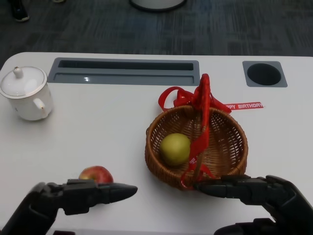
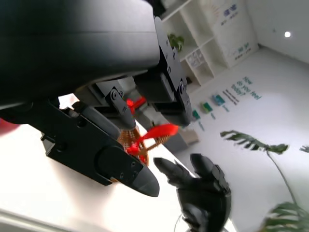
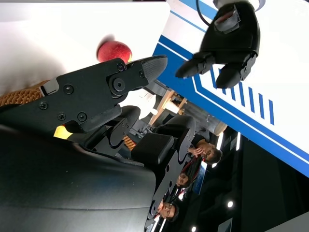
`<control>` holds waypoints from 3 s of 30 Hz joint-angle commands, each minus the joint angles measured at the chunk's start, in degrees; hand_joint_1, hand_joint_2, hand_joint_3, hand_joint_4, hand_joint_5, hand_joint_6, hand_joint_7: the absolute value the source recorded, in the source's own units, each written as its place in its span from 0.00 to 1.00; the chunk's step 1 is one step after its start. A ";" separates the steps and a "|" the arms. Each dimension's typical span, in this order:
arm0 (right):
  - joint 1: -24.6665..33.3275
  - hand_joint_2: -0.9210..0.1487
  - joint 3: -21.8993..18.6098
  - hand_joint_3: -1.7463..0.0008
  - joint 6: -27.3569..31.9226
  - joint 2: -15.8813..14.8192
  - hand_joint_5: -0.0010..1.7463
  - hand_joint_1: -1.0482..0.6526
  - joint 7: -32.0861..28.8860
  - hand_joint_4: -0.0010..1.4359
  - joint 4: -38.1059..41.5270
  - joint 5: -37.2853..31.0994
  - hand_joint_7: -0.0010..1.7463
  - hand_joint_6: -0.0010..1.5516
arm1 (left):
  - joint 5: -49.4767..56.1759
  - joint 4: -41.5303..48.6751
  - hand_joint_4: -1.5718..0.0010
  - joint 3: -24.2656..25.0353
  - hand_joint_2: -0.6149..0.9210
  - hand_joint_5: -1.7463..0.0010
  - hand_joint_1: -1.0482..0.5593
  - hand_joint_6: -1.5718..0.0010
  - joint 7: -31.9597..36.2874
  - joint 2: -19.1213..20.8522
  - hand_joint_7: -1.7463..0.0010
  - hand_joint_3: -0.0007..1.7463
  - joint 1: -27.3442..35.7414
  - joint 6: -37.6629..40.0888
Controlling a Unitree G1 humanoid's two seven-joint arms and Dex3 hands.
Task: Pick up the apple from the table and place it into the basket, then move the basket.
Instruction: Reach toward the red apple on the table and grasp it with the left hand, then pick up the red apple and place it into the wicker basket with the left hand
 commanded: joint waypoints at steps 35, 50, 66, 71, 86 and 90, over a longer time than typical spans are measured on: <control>0.72 0.13 0.16 1.00 0.55 -0.81 0.00 0.42 -0.85 0.56 -1.50 0.11 0.00 0.50 | 25.30 23.86 0.87 -4.96 0.81 1.00 0.18 0.88 14.87 11.56 1.00 0.00 -19.44 14.16; 1.88 0.14 0.27 1.00 1.40 -0.83 0.00 0.43 -1.06 0.57 -3.01 0.01 0.00 0.50 | 29.85 42.42 0.87 -12.11 0.82 0.98 0.19 0.88 21.49 12.60 0.98 0.00 -29.39 13.38; 3.19 0.13 0.12 1.00 2.24 -0.82 0.00 0.42 -1.87 0.59 -4.98 -0.84 0.00 0.51 | 30.65 62.81 0.72 -18.88 0.83 0.98 0.22 0.76 26.57 10.53 0.99 0.00 -37.98 9.46; 3.39 0.13 0.19 1.00 2.26 -0.71 0.00 0.42 -2.07 0.59 -5.21 -0.73 0.00 0.51 | 28.71 64.55 0.75 -19.64 0.82 1.00 0.24 0.77 24.74 9.42 1.00 0.00 -38.21 10.29; 4.05 0.13 0.06 1.00 2.13 -0.68 0.00 0.42 -2.70 0.60 -5.27 -1.07 0.00 0.51 | 23.45 69.14 0.66 -19.01 0.81 0.98 0.29 0.68 22.00 5.89 0.98 0.00 -40.87 9.15; 4.36 0.13 0.17 1.00 2.58 -0.80 0.00 0.41 -2.77 0.60 -5.65 -0.98 0.00 0.51 | 22.45 71.14 0.47 -18.52 0.81 0.96 0.44 0.53 23.87 4.74 0.97 0.00 -41.04 7.32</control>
